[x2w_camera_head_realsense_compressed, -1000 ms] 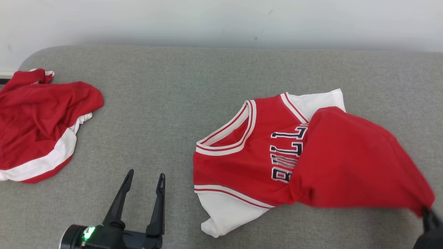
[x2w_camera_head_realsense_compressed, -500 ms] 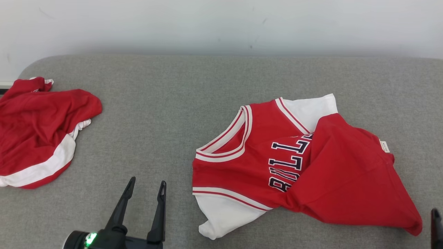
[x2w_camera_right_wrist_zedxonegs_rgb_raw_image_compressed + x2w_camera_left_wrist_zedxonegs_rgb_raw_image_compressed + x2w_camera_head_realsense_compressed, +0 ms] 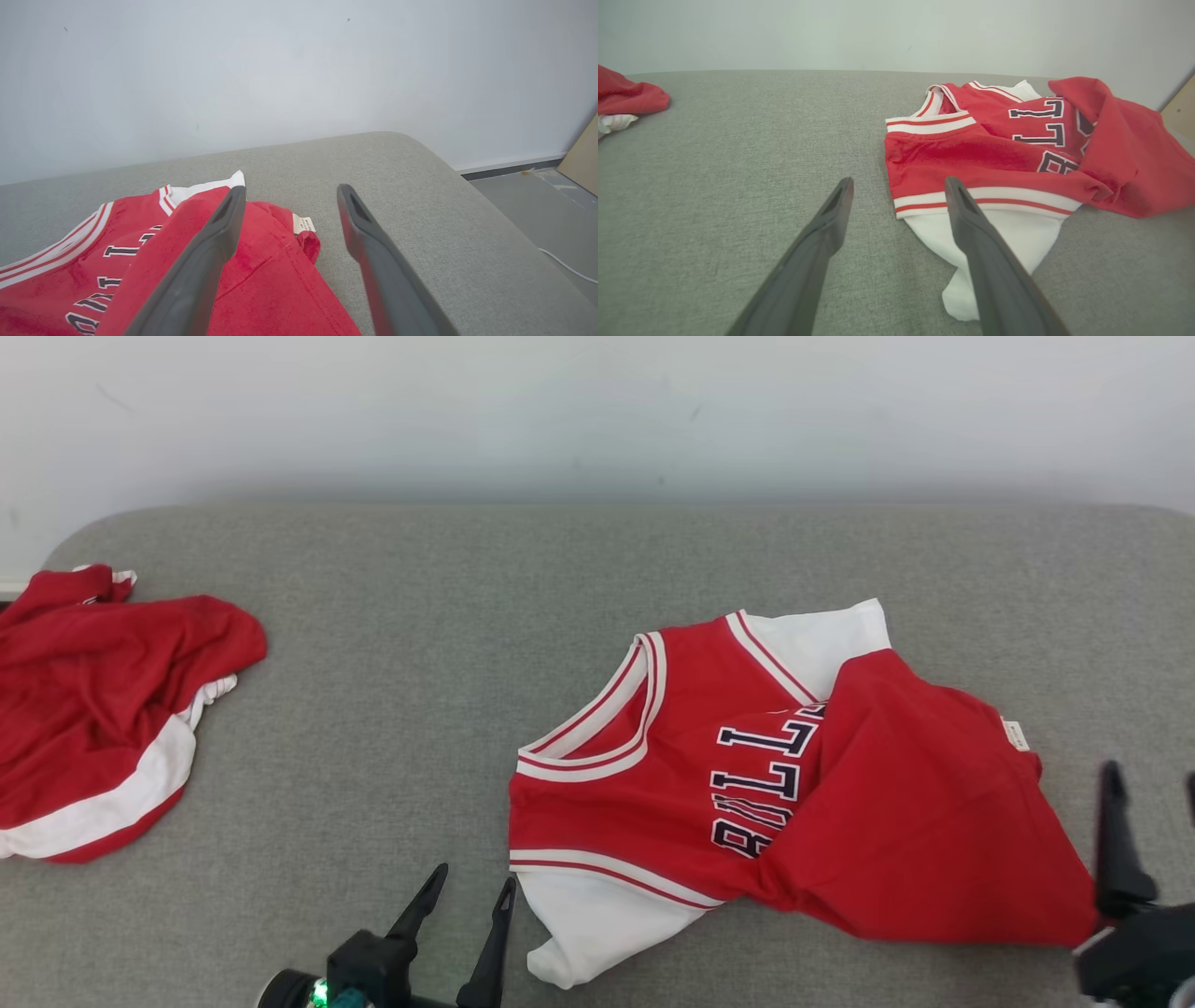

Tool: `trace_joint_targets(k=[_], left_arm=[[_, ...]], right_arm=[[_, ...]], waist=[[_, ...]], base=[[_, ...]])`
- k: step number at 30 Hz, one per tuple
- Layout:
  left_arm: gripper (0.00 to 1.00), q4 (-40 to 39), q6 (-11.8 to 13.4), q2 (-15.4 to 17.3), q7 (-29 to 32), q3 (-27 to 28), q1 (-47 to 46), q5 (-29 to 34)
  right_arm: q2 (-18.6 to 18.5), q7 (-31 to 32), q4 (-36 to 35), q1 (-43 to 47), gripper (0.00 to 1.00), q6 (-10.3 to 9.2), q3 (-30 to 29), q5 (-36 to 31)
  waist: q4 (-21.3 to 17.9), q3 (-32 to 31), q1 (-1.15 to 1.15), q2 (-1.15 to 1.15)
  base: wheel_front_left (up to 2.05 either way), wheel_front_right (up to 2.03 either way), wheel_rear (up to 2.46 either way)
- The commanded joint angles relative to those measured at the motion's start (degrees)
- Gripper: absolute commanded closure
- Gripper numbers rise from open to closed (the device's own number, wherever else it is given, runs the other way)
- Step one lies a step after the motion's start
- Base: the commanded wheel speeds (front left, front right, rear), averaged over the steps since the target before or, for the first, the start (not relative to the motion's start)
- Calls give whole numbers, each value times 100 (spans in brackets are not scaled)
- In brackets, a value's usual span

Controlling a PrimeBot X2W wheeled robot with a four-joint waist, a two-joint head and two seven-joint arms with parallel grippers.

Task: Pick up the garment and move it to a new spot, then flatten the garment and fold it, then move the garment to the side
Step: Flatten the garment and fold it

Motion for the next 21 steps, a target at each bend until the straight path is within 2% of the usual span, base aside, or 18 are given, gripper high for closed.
trace_joint_targets(k=[1,6,11,17,21], left_arm=[[0,121,-2,58,92,-56,-149,-116],[0,597,-3,140,373,-195,-547,-366],[0,1044,-4,175,581,-242,-923,-469],[0,1506,90,165,809,-203,-1217,-539],[0,1717,159,137,994,-163,-1341,-628]], right_arm=[[17,-169,-52,20,0,4,259,-83],[16,-727,-132,110,0,4,1083,-276],[14,-1120,68,137,0,4,1670,-461],[-18,-1370,415,207,0,4,2103,-479],[-17,-1445,597,158,0,4,2176,-392]], waist=[[-69,-37,0,0],[-280,-82,0,0],[-516,-83,0,0],[-749,-21,0,0],[-818,17,0,0]], base=[[0,0,0],[0,0,0],[0,0,0],[0,0,0],[0,0,0]])
